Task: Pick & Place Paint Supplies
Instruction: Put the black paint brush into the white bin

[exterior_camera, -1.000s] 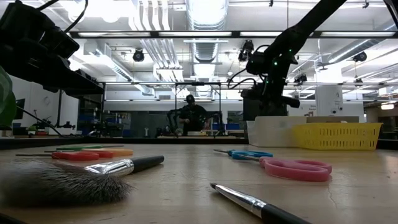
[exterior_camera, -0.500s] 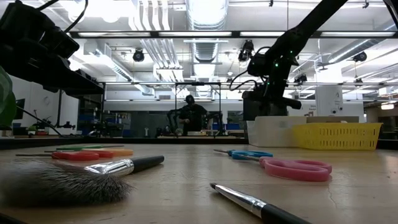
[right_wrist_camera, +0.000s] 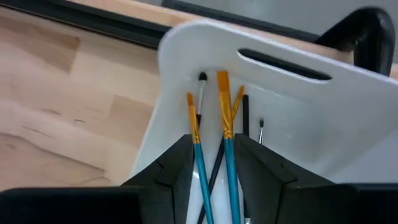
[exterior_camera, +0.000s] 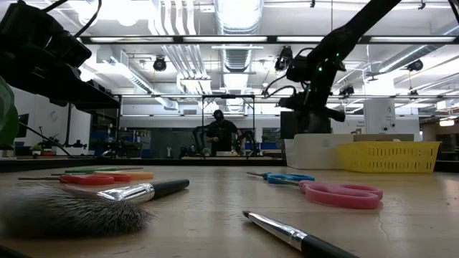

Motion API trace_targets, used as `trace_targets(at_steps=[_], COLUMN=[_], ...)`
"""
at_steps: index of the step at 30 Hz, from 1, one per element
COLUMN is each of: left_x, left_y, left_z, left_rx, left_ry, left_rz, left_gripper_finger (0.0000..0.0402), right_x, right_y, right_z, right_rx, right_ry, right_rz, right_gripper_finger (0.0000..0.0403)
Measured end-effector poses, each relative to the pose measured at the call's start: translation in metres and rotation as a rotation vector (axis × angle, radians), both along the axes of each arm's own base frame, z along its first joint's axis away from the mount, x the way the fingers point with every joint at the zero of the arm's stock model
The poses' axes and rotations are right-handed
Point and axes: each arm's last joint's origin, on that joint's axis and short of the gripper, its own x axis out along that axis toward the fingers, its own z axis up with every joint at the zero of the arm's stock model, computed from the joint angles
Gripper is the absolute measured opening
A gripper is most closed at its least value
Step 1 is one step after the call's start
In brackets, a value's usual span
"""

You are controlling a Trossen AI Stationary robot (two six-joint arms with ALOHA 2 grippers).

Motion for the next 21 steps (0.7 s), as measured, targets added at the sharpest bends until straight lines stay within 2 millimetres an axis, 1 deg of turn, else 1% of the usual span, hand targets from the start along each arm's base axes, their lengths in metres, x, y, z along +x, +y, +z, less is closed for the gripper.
trace_targets(at_steps=[3,6,10,13,17,21], left_x=[0.000,0.000,0.000,0.000,0.000,0.000], left_y=[0.000,0.000,0.000,0.000,0.000,0.000], left_z=[0.000,0.000,0.000,0.000,0.000,0.000], left_rx=[0.000,0.000,0.000,0.000,0.000,0.000], left_ry=[0.000,0.000,0.000,-0.001,0.000,0.000], left_rz=[0.000,0.000,0.000,0.001,0.000,0.000], left_gripper_finger=[0.0169,0.0169,0.0169,0.0169,0.0169,0.0169], right_x=[0.000,0.001,0.004,0.007,0.008,0.007], right_y=[0.006,0.018,0.041,0.062,0.093,0.128], right_z=[0.013,0.031,0.055,0.069,0.079,0.079], right_rx=[-0.026,-0.068,-0.128,-0.163,-0.184,-0.172], right_ry=[-0.032,-0.066,-0.119,-0.153,-0.189,-0.219], right_rz=[0.039,0.080,0.153,0.208,0.295,0.381], right_gripper_finger=[0.0118,0.0118,0.0118,0.0118,0.0118,0.0118])
